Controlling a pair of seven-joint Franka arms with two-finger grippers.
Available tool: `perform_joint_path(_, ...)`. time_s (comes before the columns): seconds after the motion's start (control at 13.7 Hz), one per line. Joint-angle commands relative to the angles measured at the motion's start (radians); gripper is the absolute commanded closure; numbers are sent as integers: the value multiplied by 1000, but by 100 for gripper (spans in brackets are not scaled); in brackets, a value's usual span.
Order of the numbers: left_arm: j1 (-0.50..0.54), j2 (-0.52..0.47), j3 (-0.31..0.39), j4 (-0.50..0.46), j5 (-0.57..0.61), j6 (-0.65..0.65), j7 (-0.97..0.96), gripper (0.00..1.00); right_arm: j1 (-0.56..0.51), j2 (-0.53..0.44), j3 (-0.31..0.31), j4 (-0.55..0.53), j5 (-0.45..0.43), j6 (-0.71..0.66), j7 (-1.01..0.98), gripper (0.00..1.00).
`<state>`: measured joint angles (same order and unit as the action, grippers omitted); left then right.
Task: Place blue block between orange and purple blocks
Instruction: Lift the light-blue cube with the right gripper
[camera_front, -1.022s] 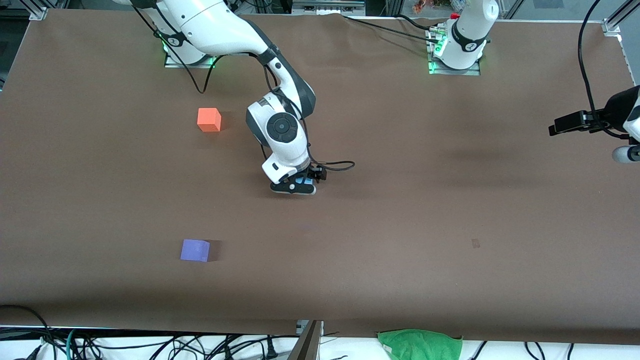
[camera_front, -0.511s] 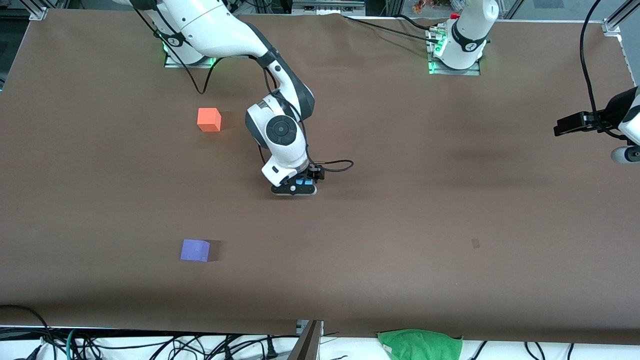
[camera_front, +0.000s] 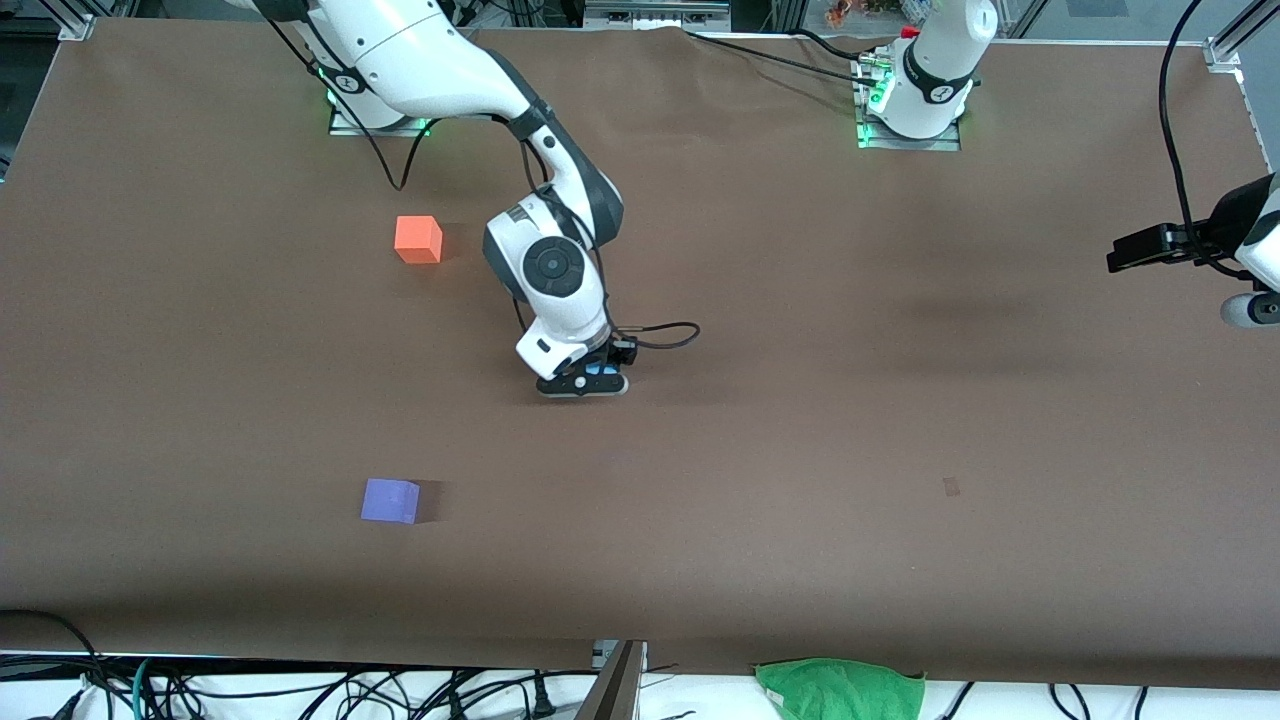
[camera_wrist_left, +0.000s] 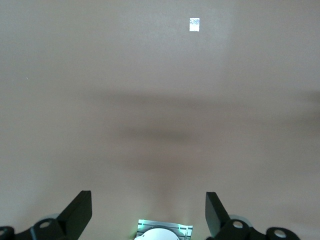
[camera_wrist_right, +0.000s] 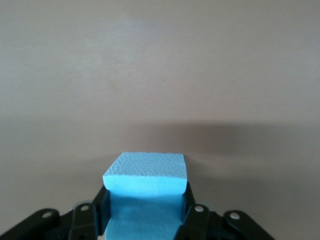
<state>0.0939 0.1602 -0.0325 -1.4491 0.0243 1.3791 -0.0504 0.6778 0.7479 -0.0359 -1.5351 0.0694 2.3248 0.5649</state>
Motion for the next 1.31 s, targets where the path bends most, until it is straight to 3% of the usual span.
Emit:
perform_joint_path(0.0,0,15,0,26,2,-9,24,0,-99,-73,8,3,9,-131,-147,67)
perform_joint_path(0.29,0,19,0,33,0,-8,24,0,-201,-226,-1,-190,12,-145,-305,67)
perform_joint_path(0.44,-2,24,0,41,0,-8,23,0,-237,-333,-5,-377,12,-52,-368,67)
perform_joint_path(0.66,0,25,0,44,-4,-8,24,0,-245,-433,-70,-610,12,132,-439,67)
perform_joint_path(0.88,0,30,0,46,-7,-8,24,0,-245,-438,-134,-637,15,145,-505,67)
perform_joint_path(1.24,0,32,0,46,-7,-8,23,0,-254,-398,-139,-640,49,175,-508,65)
